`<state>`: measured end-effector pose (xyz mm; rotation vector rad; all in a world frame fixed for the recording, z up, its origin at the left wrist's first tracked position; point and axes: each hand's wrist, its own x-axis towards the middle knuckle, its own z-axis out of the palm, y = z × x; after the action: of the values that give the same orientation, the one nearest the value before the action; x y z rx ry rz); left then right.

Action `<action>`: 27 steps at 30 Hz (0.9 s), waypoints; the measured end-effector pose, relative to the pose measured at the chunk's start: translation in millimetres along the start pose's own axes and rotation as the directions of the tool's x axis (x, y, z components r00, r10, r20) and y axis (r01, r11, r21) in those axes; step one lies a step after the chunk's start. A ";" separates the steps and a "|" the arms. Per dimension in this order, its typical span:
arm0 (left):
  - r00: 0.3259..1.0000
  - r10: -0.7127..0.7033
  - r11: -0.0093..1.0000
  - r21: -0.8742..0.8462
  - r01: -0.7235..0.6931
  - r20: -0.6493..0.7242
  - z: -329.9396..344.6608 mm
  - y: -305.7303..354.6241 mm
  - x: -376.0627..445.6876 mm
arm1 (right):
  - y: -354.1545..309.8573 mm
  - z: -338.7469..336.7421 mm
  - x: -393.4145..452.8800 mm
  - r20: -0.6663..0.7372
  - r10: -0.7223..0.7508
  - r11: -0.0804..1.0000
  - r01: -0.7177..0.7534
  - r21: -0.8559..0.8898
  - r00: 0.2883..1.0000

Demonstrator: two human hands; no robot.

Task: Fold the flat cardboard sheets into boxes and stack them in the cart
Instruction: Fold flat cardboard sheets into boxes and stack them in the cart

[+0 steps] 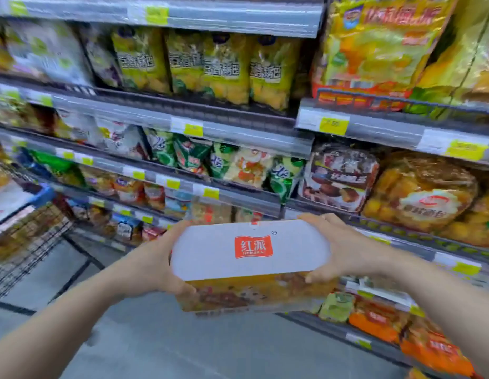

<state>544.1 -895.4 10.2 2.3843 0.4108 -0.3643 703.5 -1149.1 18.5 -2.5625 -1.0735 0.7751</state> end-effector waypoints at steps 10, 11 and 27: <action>0.977 -0.155 0.988 -0.047 0.149 -0.149 -127.2 -159.3 -37.7 | -179.0 23.6 145.1 0.014 -0.181 0.983 0.181 -0.010 0.983; 0.972 -0.168 0.985 -0.058 0.161 -0.164 -136.7 -172.8 -42.6 | -195.5 26.3 157.9 0.023 -0.199 0.980 0.200 -0.020 0.980; 0.843 -0.472 0.879 -0.210 0.427 -0.258 -225.6 -334.9 -37.7 | -346.3 46.2 356.3 0.256 -0.376 0.911 0.406 -0.073 0.891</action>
<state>414.5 -511.4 -5.8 2.1829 1.1173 -0.1638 684.4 -651.1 -6.8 -2.2649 -1.6977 0.9407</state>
